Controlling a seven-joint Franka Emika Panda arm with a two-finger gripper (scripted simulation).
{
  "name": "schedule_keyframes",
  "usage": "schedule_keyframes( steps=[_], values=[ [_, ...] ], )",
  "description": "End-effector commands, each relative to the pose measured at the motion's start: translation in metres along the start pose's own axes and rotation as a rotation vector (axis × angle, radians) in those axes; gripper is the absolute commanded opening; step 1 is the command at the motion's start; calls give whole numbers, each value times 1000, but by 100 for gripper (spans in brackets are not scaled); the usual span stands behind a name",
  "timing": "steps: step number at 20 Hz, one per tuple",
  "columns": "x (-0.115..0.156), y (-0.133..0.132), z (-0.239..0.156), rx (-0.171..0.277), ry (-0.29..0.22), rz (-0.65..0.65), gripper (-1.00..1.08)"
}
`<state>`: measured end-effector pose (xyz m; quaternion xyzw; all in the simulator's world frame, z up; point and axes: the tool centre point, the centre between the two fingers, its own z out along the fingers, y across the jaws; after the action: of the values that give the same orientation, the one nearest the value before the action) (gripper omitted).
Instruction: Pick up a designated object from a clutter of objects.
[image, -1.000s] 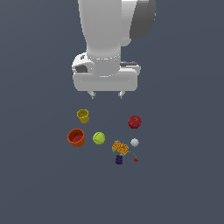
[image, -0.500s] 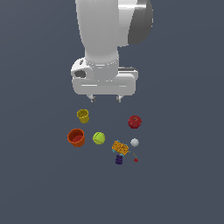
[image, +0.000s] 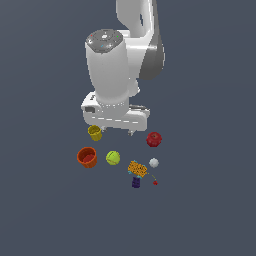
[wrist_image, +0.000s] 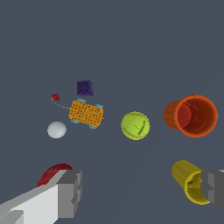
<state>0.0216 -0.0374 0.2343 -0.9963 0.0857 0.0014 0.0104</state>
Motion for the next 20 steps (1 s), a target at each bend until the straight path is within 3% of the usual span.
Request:
schedule_keyframes(
  steps=[1, 11, 20],
  values=[
    [6, 6, 27, -2, 0, 48, 100],
    [15, 27, 116, -14, 5, 208, 100],
    [14, 34, 142, -20, 7, 254, 100]
  ],
)
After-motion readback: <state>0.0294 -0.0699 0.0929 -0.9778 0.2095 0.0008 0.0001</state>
